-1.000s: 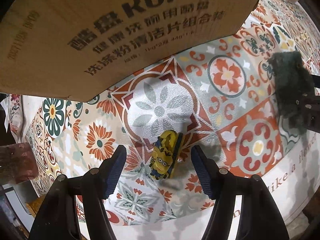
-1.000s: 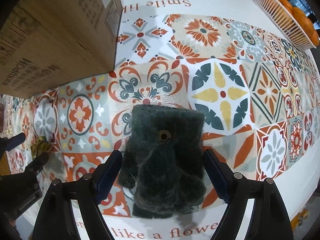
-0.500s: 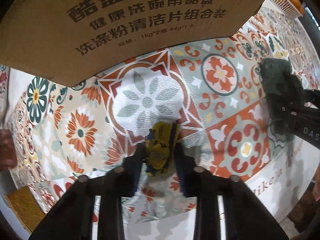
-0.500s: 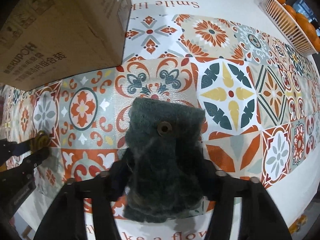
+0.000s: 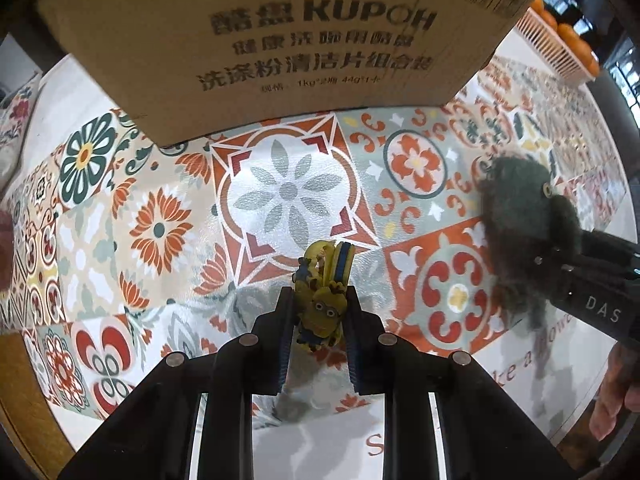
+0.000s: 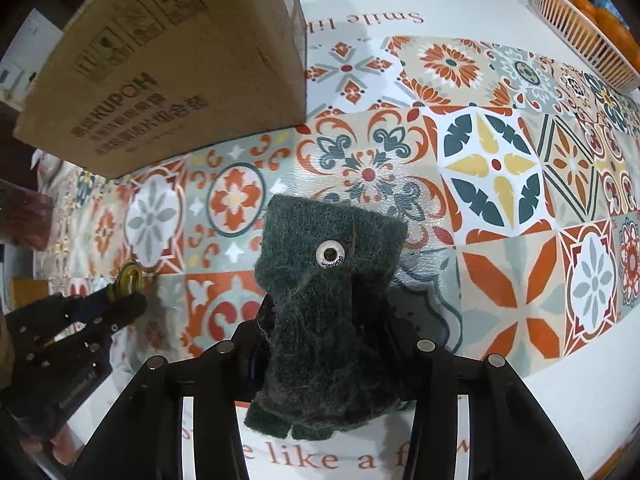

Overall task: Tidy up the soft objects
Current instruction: 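Lift the minion toy and green plush and carry both over the box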

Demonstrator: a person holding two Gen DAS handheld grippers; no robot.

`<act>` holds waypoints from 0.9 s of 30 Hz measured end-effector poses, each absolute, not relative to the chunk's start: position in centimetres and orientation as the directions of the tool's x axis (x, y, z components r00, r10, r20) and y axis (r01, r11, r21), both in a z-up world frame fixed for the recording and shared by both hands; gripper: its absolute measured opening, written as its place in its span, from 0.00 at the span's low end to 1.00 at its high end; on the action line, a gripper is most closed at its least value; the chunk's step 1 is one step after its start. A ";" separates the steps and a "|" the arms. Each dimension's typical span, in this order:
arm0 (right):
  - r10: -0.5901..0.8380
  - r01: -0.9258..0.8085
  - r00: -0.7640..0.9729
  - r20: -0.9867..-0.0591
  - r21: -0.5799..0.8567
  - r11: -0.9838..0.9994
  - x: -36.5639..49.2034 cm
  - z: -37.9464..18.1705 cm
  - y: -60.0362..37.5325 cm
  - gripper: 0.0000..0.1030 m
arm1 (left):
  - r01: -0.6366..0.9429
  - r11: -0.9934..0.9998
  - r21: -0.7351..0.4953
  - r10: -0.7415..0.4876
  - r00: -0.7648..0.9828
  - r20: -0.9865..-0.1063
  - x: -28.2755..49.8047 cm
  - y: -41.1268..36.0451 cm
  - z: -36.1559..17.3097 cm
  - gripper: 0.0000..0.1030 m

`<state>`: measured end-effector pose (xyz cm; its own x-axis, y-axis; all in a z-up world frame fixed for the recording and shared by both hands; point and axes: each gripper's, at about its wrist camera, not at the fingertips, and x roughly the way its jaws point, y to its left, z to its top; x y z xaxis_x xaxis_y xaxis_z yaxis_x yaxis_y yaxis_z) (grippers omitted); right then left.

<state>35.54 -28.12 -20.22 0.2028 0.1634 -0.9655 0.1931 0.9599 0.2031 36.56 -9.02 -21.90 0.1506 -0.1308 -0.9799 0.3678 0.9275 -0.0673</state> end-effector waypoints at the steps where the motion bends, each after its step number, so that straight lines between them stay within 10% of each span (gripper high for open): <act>1: 0.164 0.190 0.211 -0.963 0.206 0.960 35.3 -19.9 -27.9 0.46 | 0.361 0.930 -0.074 -0.141 0.161 -0.977 36.1 -8.7 -21.6 0.23; 27: 0.218 0.026 0.516 -0.829 0.270 0.963 35.4 -9.5 -27.1 0.46 | 0.317 0.941 -0.122 -0.263 0.451 -0.853 34.2 -8.4 -9.3 0.23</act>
<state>35.35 -27.10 -9.51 0.5156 0.2184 -0.8285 0.0261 0.9625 0.2700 34.21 -8.40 -9.35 0.4511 -0.2627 -0.8529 0.3165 0.9407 -0.1223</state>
